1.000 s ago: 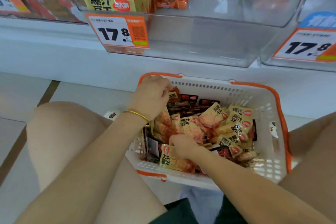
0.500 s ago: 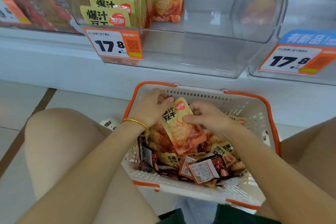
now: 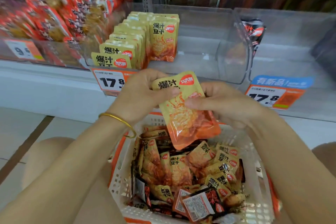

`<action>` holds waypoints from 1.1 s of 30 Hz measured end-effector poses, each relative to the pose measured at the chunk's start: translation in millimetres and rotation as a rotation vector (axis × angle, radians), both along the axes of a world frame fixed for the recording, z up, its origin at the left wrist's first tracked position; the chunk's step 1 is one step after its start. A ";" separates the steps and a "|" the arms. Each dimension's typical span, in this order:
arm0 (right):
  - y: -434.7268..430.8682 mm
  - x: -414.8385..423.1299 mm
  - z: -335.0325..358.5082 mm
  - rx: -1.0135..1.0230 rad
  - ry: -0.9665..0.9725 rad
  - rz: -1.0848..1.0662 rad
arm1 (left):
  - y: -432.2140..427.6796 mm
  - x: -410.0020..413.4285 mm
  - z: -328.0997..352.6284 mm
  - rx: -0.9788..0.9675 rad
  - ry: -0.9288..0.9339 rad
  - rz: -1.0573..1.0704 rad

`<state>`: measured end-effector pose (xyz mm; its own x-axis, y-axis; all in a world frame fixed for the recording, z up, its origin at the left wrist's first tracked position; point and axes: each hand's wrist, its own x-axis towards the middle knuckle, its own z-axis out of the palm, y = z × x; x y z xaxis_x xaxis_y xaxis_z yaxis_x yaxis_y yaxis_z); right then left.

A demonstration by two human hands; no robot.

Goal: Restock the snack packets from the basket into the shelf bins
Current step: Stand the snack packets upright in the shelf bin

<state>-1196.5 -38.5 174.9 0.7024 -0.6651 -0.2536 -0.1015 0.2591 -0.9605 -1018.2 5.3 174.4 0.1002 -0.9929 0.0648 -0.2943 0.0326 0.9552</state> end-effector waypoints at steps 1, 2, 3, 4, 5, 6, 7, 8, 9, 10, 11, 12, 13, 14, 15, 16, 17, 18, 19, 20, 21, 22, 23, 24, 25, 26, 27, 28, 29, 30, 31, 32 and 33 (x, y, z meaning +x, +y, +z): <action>-5.2 2.2 11.9 -0.020 -0.011 -0.012 | -4.1 1.3 10.2 -0.039 0.006 0.020; -11.4 5.3 23.3 -0.032 -0.032 -0.036 | -9.3 3.2 18.5 -0.092 0.002 0.061; -19.3 9.8 33.7 -0.037 -0.058 -0.073 | -14.0 5.2 26.1 -0.159 -0.011 0.125; -28.8 16.0 43.0 -0.038 -0.087 -0.123 | -19.9 8.7 31.2 -0.238 -0.042 0.198; -40.1 23.7 50.0 -0.044 -0.111 -0.182 | -25.2 13.4 34.3 -0.314 -0.094 0.267; -53.5 32.5 54.0 -0.055 -0.135 -0.241 | -31.1 20.6 34.2 -0.389 -0.212 0.320; -67.9 42.1 55.3 -0.072 -0.146 -0.294 | -36.9 28.1 31.7 -0.450 -0.402 0.349; -82.7 52.1 53.5 -0.096 -0.125 -0.344 | -42.7 36.6 26.5 -0.472 -0.633 0.353; -96.5 61.6 50.0 -0.117 -0.076 -0.391 | -48.1 43.4 21.2 -0.477 -0.843 0.351; -110.5 70.9 43.7 -0.128 -0.013 -0.432 | -52.2 47.5 15.7 -0.465 -0.982 0.353; -124.3 79.2 36.1 -0.134 0.058 -0.463 | -54.2 48.5 11.4 -0.436 -1.052 0.355; -138.9 87.1 26.8 -0.153 0.150 -0.490 | -55.6 48.2 7.4 -0.408 -1.087 0.364; -152.6 94.1 18.0 -0.188 0.253 -0.506 | -56.8 47.4 3.4 -0.388 -1.113 0.371; -166.5 99.6 8.9 -0.230 0.345 -0.509 | -57.7 46.7 -0.3 -0.380 -1.129 0.376; -177.0 104.8 0.7 -0.271 0.417 -0.497 | -58.3 46.9 -4.2 -0.391 -1.143 0.385; -183.9 109.2 -5.9 -0.308 0.477 -0.484 | -59.3 48.0 -7.4 -0.391 -1.152 0.388; -185.7 112.3 -10.0 -0.355 0.545 -0.475 | -60.2 48.7 -9.4 -0.381 -1.156 0.385; -183.8 113.7 -11.6 -0.423 0.630 -0.466 | -60.7 48.7 -10.9 -0.369 -1.156 0.378; -182.1 113.7 -13.8 -0.509 0.715 -0.461 | -61.2 48.0 -12.8 -0.367 -1.156 0.377; -181.2 113.3 -15.8 -0.588 0.788 -0.452 | -61.6 47.4 -14.9 -0.363 -1.156 0.374; -181.4 112.8 -17.6 -0.634 0.827 -0.439 | -62.1 47.2 -16.0 -0.360 -1.157 0.372; -181.6 113.4 -18.3 -0.647 0.841 -0.427 | -62.8 47.3 -16.5 -0.359 -1.157 0.371; -183.7 114.6 -19.5 -0.655 0.837 -0.430 | -63.4 47.6 -16.6 -0.360 -1.158 0.371; -185.1 116.5 -20.2 -0.658 0.835 -0.432 | -63.8 47.8 -16.7 -0.364 -1.160 0.373; -188.0 119.4 -22.0 -0.665 0.827 -0.437 | -64.2 47.7 -17.2 -0.366 -1.165 0.373; -190.7 122.9 -23.1 -0.661 0.811 -0.446 | -64.6 47.6 -17.6 -0.367 -1.170 0.371; -193.5 126.6 -24.2 -0.648 0.791 -0.450 | -65.0 47.4 -18.3 -0.369 -1.176 0.371; -194.3 129.6 -23.9 -0.621 0.771 -0.456 | -65.4 47.2 -19.1 -0.372 -1.181 0.370; -196.5 132.7 -25.0 -0.590 0.754 -0.466 | -65.8 47.0 -19.4 -0.373 -1.184 0.369; -198.8 135.6 -25.6 -0.559 0.744 -0.480 | -66.1 47.1 -19.5 -0.374 -1.186 0.367; -201.8 138.7 -26.7 -0.532 0.730 -0.498 | -66.5 47.4 -19.5 -0.378 -1.188 0.368; -202.3 141.3 -27.0 -0.492 0.707 -0.512 | -66.6 47.7 -19.6 -0.383 -1.190 0.370; -204.3 143.4 -29.2 -0.451 0.675 -0.526 | -66.5 48.0 -19.6 -0.386 -1.190 0.369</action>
<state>-1053.1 -242.7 145.7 0.0867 -0.9866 -0.1382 -0.6446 0.0502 -0.7629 -970.2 -61.2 154.9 0.0455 -0.8166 0.5754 -0.9985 -0.0194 0.0515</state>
